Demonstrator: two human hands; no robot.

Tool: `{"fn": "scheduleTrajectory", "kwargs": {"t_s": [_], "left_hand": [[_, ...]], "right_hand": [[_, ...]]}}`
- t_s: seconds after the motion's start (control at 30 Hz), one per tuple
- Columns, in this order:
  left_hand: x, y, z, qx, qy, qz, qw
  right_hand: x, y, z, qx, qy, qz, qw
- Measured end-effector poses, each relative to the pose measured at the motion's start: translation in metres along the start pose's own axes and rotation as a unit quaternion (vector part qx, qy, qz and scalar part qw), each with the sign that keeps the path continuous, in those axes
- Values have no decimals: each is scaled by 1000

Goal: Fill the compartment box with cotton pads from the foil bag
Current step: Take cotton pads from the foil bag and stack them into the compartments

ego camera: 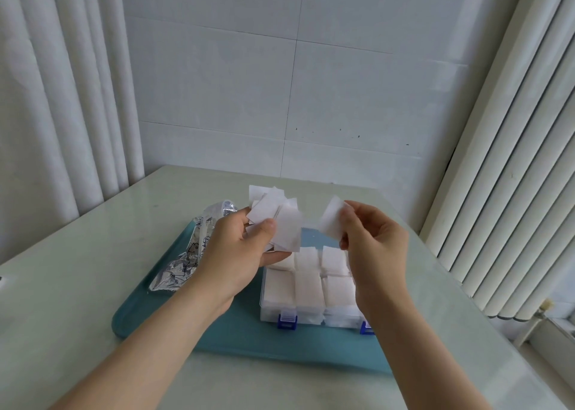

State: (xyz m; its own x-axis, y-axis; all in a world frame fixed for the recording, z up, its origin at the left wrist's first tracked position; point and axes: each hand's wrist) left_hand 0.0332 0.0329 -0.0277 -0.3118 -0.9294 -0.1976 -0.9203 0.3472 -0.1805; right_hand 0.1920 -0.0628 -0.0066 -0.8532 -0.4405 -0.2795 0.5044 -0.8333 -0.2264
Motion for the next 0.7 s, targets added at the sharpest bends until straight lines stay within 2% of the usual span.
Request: {"fn": "scheduleTrajectory", "kwargs": {"t_s": [0.1,0.2,0.4,0.53,0.7], "left_hand": [[2,-1,-1,2,-2,11,1000],[2,-3,-1,2,0,22,1000],[2,-4,-1,22,26,52,998],[4,-4,-2,30,11,79,996],[1,-2,2,-16,-24,44,999]], "right_hand": [[4,-2,2,-10,-8,73,997],[11,-6,-1,47,36,128,990],[14,-8,-5,111,71,108,985],[15,-9,-7,132,82,97,983],[16,-11,-7,140,70,91,983]]}}
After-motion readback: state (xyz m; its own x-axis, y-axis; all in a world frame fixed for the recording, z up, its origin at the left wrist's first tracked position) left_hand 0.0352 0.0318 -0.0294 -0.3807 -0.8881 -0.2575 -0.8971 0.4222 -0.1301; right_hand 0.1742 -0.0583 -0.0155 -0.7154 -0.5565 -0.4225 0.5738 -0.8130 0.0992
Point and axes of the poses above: each hand's wrist, its own x-axis away from the middle knuckle, its own y-axis out of the back of the hand, z = x × y, and after that the axes turned 9 degrees about -z, right-handed
